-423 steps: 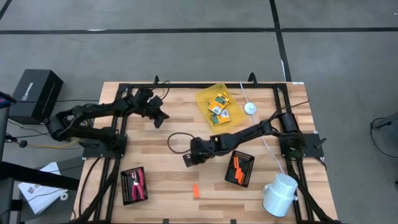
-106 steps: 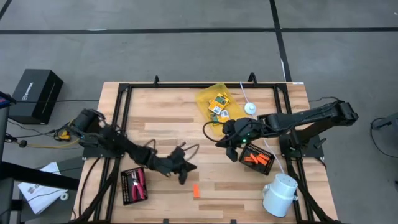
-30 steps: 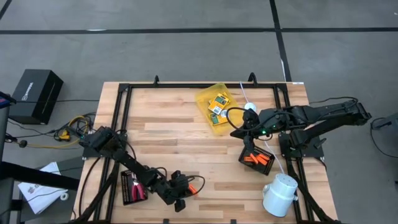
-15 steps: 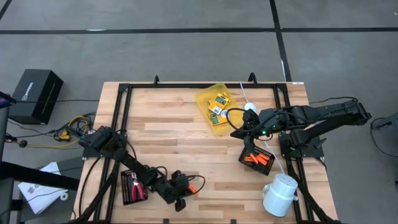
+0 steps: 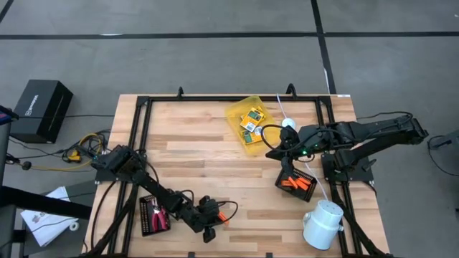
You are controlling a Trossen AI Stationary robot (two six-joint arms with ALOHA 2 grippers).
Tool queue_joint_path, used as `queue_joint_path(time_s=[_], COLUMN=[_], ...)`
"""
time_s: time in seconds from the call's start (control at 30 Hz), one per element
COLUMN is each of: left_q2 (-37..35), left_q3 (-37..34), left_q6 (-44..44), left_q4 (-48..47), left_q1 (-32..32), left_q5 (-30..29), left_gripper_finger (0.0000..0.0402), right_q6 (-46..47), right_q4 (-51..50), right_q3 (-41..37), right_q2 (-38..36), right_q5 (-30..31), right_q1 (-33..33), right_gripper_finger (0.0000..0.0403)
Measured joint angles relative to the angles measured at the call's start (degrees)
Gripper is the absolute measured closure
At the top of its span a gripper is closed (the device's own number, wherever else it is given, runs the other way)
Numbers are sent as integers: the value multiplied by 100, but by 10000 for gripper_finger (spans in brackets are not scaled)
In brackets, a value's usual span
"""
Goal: Pick & Place School Supplies
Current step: Put the orange eraser into the right black bin
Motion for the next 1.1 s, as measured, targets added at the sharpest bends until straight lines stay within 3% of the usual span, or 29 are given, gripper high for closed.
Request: queue_joint_path(time_s=[0.7, 0.93, 1.1], left_q2=[7, -28, -456], left_q3=[-2, 90, 129], left_q6=[151, 135, 124], left_q4=[139, 152, 73], left_q1=[113, 24, -152], left_q5=[182, 629, 777], left_gripper_finger=[401, 401, 401], right_q6=[2, 2, -111], right_q4=[8, 10, 32], right_q3=[1, 1, -1], right_q2=[0, 0, 0], right_q5=[-20, -97, -170], right_q1=[0, 0, 0], right_gripper_finger=[403, 403, 403])
